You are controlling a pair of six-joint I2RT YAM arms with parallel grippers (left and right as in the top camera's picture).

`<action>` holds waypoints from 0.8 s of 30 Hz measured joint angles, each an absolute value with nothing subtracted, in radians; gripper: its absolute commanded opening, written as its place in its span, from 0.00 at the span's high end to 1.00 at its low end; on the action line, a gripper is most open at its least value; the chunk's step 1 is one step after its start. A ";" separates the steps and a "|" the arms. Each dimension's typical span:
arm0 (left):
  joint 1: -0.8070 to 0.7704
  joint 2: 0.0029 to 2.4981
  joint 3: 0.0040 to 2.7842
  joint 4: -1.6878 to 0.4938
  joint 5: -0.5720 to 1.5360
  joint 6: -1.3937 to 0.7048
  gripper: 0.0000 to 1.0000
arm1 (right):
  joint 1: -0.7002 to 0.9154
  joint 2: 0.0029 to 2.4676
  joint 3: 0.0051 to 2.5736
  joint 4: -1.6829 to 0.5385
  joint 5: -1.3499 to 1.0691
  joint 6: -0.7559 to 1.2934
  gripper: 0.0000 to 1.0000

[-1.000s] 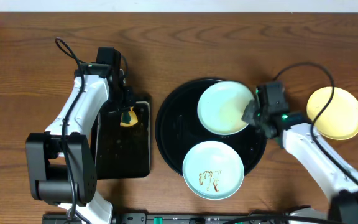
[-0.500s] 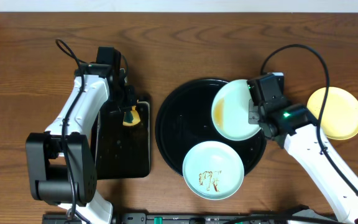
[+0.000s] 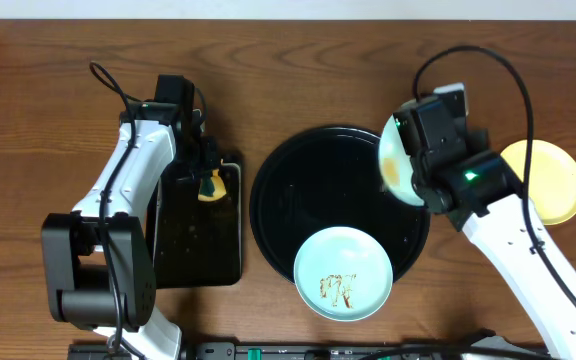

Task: Clean dirty plates on tray and stack at the side
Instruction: 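Lift the blue plate with the right gripper and swing it right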

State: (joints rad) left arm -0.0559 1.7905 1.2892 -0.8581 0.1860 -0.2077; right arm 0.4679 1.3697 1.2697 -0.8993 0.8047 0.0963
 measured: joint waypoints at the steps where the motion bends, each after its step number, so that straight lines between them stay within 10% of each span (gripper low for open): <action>1: -0.056 1.790 1.289 -0.855 0.187 -0.208 0.92 | 0.485 1.370 1.287 -0.898 0.835 0.073 0.99; 24: -0.056 1.790 1.289 -0.831 0.242 -0.204 0.92 | 0.780 1.532 1.325 -0.848 1.279 -0.167 0.99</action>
